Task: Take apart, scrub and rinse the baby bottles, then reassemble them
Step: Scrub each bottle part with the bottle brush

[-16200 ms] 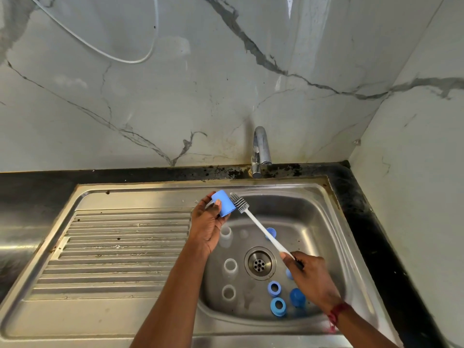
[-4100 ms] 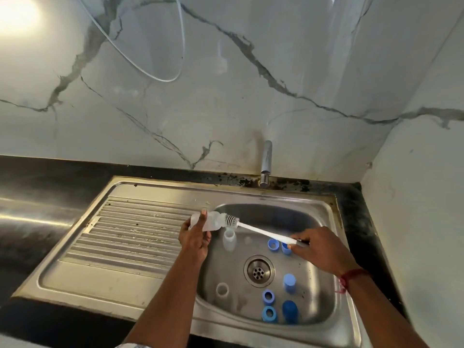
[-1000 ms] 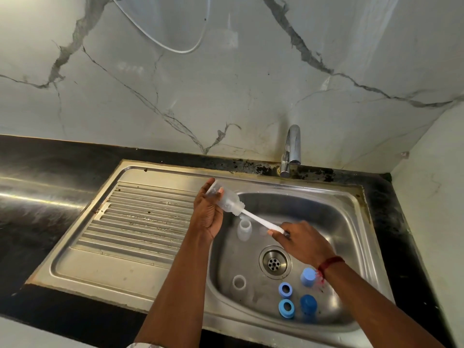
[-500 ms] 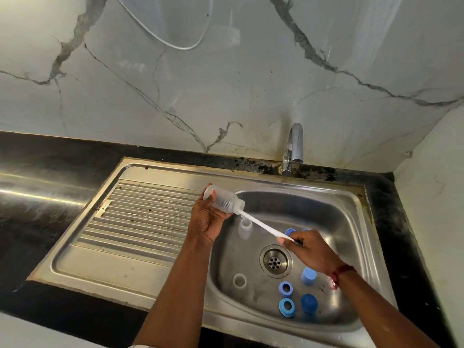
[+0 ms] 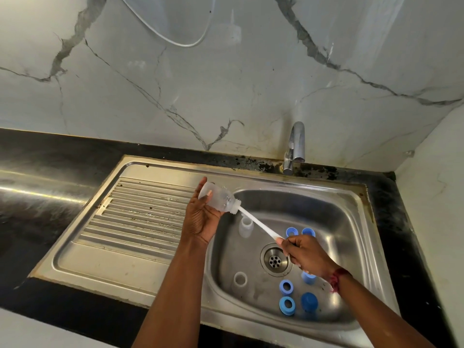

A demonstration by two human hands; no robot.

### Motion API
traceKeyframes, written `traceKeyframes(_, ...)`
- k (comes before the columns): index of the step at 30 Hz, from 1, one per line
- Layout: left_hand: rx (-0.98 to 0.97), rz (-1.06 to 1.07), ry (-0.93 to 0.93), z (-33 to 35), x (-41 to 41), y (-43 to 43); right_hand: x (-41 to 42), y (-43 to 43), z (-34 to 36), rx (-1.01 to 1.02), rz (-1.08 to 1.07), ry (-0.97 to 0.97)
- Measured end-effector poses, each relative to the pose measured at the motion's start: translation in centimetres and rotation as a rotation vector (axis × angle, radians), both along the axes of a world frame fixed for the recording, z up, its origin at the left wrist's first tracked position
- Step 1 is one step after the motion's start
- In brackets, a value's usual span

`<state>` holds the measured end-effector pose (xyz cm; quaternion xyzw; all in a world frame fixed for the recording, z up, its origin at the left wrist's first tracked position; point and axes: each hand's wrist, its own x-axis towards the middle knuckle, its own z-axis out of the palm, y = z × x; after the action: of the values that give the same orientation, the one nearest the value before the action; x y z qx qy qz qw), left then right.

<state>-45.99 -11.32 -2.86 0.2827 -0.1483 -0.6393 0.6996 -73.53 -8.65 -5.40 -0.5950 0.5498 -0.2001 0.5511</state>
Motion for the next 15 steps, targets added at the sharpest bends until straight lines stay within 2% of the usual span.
traceKeyframes(3, 0.019, -0.014, -0.109, 0.6, 0.1, -0.4, 0.0, -0.2, 0.1, -0.059, 0.026, 0.099)
traceKeyframes(12, 0.15, 0.1, -0.199, 0.8, -0.6, -1.8, -1.2, -1.0, 1.8, -0.222, 0.241, 0.306)
traceKeyframes(15, 0.178, 0.117, -0.199, 0.4, -1.1, -1.7, -1.3, -0.5, 1.9, -0.262, 0.25, 0.312)
